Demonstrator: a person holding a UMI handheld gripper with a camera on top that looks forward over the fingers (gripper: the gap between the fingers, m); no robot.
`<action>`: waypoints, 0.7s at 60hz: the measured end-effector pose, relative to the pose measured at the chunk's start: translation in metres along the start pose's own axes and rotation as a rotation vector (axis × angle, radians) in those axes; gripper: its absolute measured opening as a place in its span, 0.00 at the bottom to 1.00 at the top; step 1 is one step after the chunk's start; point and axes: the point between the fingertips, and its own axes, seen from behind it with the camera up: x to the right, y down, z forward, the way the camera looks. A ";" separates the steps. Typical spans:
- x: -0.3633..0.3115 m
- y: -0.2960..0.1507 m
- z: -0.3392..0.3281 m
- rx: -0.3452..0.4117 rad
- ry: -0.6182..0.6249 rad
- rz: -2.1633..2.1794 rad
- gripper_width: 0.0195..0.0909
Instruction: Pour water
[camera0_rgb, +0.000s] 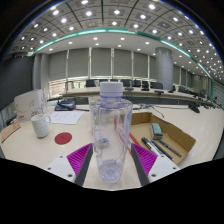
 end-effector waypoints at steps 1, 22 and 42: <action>-0.003 0.001 0.002 0.000 -0.012 -0.004 0.73; -0.001 -0.002 0.000 0.026 0.007 -0.005 0.23; -0.022 -0.080 -0.003 0.053 0.161 -0.254 0.22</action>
